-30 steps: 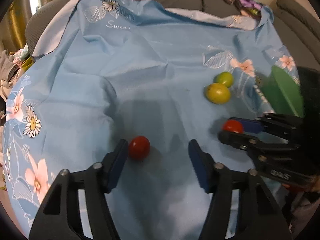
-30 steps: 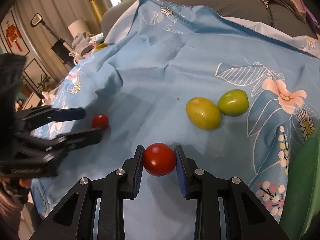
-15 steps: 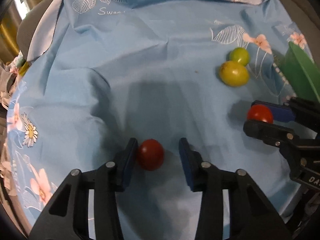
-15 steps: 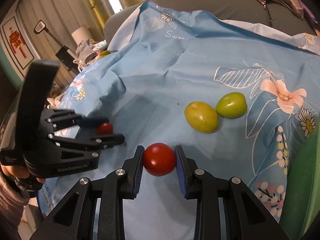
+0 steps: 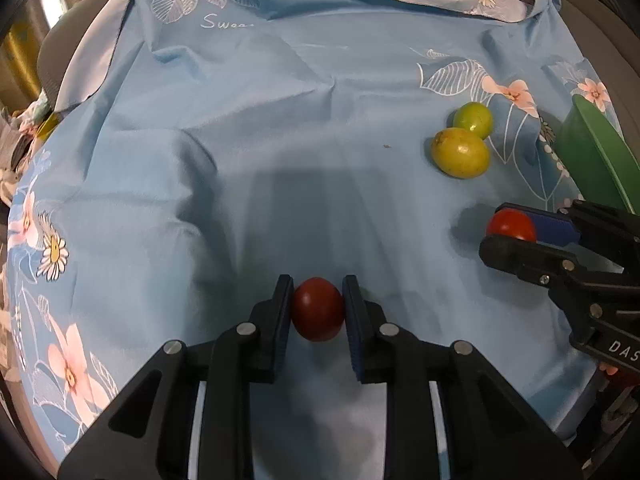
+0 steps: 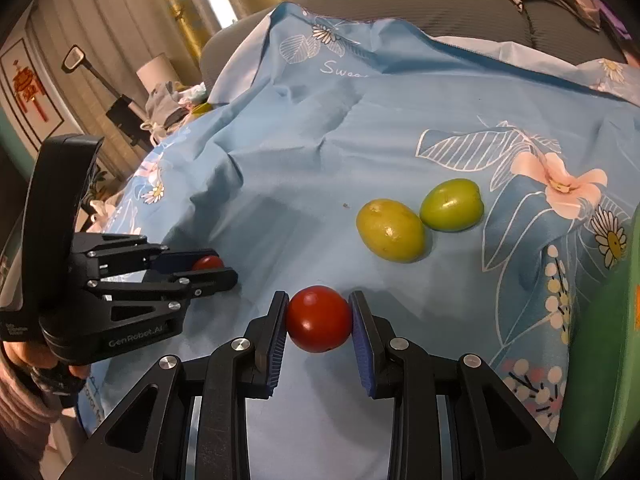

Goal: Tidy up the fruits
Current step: 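Carry both cherry tomatoes over the green bowl and open both tools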

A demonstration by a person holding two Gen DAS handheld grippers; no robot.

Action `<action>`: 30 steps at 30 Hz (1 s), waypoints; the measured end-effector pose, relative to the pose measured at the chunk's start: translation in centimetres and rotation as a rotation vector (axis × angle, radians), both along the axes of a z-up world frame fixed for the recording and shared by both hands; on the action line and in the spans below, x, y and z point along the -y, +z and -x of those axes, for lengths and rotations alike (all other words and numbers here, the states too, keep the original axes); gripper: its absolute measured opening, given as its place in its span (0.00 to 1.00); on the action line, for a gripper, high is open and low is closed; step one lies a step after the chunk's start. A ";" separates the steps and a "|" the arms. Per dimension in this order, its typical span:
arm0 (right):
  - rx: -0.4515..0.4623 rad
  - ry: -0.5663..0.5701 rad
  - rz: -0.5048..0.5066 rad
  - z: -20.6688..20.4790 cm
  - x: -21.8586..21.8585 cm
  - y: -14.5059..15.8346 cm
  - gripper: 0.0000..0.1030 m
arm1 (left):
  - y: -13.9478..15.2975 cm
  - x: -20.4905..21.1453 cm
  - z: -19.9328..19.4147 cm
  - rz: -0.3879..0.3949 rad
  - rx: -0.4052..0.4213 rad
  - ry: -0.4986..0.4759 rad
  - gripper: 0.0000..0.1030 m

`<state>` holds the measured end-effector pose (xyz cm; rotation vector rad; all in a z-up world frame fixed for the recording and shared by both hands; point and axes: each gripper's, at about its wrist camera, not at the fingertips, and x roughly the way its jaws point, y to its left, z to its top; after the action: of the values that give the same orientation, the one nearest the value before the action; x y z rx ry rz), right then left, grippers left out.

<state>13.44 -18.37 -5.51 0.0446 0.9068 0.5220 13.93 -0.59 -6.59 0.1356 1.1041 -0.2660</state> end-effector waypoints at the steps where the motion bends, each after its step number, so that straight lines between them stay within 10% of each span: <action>1: 0.000 -0.001 0.000 0.0 0.0 0.0 0.31 | 0.0 0.0 0.2 0.005 0.001 0.002 0.23; 30: 0.099 -0.099 -0.052 7.7 4.7 4.6 0.32 | 7.2 4.4 8.9 0.158 0.106 -0.079 0.23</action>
<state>5.78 -23.10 -0.89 0.1093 0.7907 0.4518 5.07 -4.94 0.59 0.0520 0.9698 -0.4111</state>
